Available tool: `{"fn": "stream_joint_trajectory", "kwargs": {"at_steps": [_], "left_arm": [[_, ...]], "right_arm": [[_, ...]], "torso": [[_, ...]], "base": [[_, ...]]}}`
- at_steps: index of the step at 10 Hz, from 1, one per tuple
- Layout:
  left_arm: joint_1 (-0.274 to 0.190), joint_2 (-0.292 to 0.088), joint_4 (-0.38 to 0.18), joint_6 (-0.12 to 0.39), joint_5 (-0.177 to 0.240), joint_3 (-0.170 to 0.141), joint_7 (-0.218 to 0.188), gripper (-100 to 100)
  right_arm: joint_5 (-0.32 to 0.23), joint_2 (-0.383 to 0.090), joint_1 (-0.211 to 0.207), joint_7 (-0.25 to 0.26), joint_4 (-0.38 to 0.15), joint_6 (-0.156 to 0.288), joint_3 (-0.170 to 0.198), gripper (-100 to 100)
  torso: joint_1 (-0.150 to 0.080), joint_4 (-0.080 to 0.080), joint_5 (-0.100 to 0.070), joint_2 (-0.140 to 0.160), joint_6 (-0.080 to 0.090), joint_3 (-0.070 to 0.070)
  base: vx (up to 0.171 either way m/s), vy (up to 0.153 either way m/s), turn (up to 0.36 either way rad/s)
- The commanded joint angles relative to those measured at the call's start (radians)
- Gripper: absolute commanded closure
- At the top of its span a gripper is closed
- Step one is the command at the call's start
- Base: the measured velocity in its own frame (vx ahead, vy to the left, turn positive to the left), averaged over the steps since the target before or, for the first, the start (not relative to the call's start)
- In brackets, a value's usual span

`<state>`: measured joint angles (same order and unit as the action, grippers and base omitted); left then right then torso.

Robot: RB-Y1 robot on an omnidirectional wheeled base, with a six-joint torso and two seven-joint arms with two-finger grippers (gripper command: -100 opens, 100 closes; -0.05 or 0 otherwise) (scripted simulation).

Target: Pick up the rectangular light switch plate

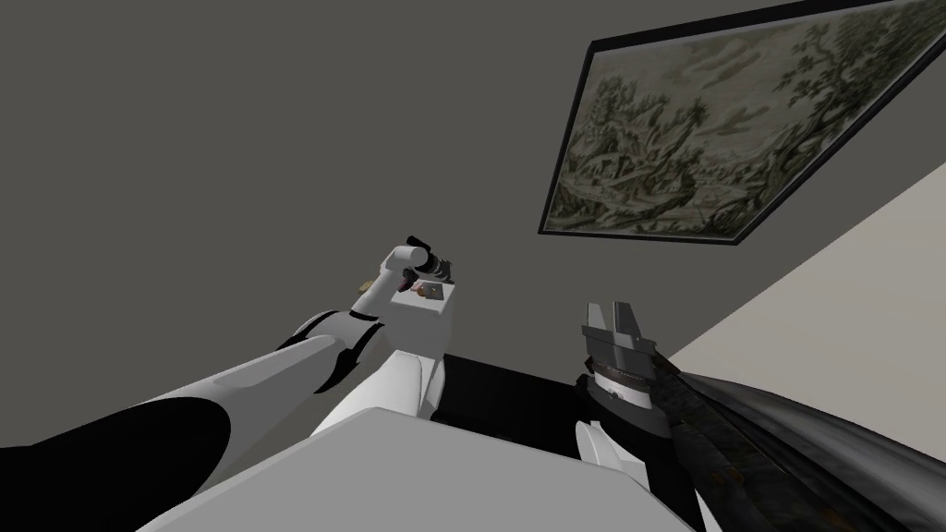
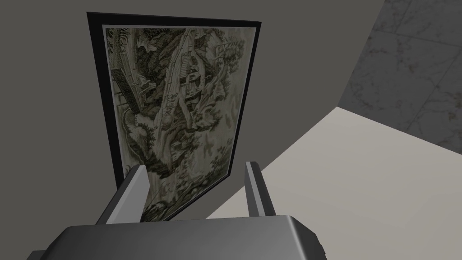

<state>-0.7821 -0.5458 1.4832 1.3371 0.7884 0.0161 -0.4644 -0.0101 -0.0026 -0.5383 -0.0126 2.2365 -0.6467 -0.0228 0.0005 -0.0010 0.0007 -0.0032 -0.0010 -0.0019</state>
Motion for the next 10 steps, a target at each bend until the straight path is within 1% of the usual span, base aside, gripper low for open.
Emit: {"fn": "stream_joint_trajectory", "kwargs": {"at_steps": [1, 2, 3, 4, 5, 6, 7, 8, 9, 10], "left_arm": [[-0.009, -0.003, -0.01, 0.03, 0.003, 0.002, -0.001, -100], [-0.041, -0.021, -0.048, 0.071, 0.024, 0.013, -0.005, -100], [-0.041, -0.021, -0.048, 0.097, 0.024, 0.013, -0.005, -100], [-0.069, -0.039, -0.085, 0.127, 0.044, 0.024, -0.008, -100], [-0.069, -0.039, -0.085, 0.157, 0.044, 0.024, -0.008, -100], [-0.069, -0.039, -0.085, 0.175, 0.044, 0.024, -0.008, -100], [-0.095, -0.056, -0.12, 0.212, 0.061, 0.034, -0.01, -100], [-0.095, -0.056, -0.12, 0.238, 0.061, 0.034, -0.01, -100], [-0.095, -0.056, -0.12, 0.244, 0.061, 0.034, -0.01, -100], [-0.119, -0.071, -0.153, 0.287, 0.077, 0.044, -0.011, -100]], "right_arm": [[0.0, 0.0, 0.0, 0.0, 0.0, 0.0, 0.0, 0], [0.0, 0.0, 0.0, 0.0, 0.0, 0.0, 0.0, 0], [0.0, 0.0, 0.0, 0.0, 0.0, 0.0, 0.0, 0], [0.0, 0.0, 0.0, 0.0, 0.0, 0.0, 0.0, 0], [0.0, 0.0, 0.0, 0.0, 0.0, 0.0, 0.0, 0], [0.0, 0.0, 0.0, 0.0, 0.0, 0.0, 0.0, 0], [0.0, 0.0, 0.0, 0.0, 0.0, 0.0, 0.0, 0], [0.0, 0.0, 0.0, 0.0, 0.0, 0.0, 0.0, 0], [0.0, 0.0, 0.0, 0.0, 0.0, 0.0, 0.0, 0], [0.0, 0.0, 0.0, 0.0, 0.0, 0.0, 0.0, 0]], "torso": [[0.0, 0.0, 0.0, 0.0, 0.0, 0.0], [0.0, 0.0, 0.0, 0.001, 0.0, 0.0], [0.0, 0.0, 0.0, 0.0, 0.0, 0.0], [0.0, 0.0, 0.0, 0.0, 0.0, 0.0], [0.0, 0.0, 0.0, -0.002, 0.0, -0.001], [0.0, 0.0, 0.0, -0.002, 0.0, -0.001], [0.0, 0.0, 0.0, 0.0, 0.0, 0.0], [0.0, 0.0, 0.0, -0.001, 0.0, -0.001], [0.0, 0.0, 0.0, -0.001, 0.0, -0.001], [0.0, 0.0, 0.0, 0.0, 0.0, 0.0]], "base": [[0.014, -0.002, 0.004], [0.044, 0.009, -0.042], [0.04, 0.006, -0.022], [0.071, 0.006, -0.028], [0.057, 0.004, -0.017], [0.024, 0.0, -0.002], [0.053, 0.004, -0.028], [0.055, 0.008, -0.019], [0.015, 0.0, 0.001], [0.031, 0.003, -0.024]]}}
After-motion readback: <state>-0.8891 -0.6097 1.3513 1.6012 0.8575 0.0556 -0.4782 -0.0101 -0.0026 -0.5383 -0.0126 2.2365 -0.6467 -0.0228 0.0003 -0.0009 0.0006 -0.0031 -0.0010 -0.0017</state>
